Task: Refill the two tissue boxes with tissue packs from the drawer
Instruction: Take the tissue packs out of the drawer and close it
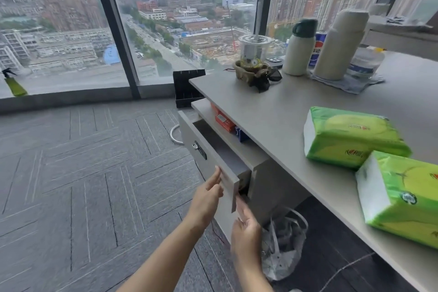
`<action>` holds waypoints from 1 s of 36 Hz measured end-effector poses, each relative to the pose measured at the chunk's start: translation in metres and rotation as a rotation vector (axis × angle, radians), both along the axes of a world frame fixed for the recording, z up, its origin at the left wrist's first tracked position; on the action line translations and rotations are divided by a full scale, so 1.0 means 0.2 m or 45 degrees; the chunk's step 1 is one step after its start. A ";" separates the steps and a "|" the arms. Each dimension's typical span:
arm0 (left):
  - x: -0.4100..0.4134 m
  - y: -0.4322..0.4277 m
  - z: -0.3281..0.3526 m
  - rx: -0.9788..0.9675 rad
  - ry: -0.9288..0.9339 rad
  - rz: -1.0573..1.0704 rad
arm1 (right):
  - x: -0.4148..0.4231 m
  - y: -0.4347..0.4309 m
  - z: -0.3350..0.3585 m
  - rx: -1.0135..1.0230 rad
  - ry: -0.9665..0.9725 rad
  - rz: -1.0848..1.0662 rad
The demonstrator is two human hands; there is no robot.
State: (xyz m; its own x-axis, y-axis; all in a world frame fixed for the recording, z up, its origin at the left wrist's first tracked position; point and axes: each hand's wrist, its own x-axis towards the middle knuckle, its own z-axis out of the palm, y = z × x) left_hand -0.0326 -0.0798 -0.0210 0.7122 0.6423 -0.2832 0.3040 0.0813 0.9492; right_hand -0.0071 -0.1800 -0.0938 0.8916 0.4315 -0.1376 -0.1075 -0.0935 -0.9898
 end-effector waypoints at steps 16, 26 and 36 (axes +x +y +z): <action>0.24 -0.02 -0.02 -0.037 0.030 -0.165 | 0.22 -0.02 0.00 0.222 0.311 -0.150; 0.13 0.02 0.03 0.039 0.034 -0.106 | 0.17 -0.04 0.10 0.181 0.245 -0.150; -0.06 0.00 0.37 0.150 -0.252 0.145 | 0.04 -0.14 0.60 0.393 0.011 -0.029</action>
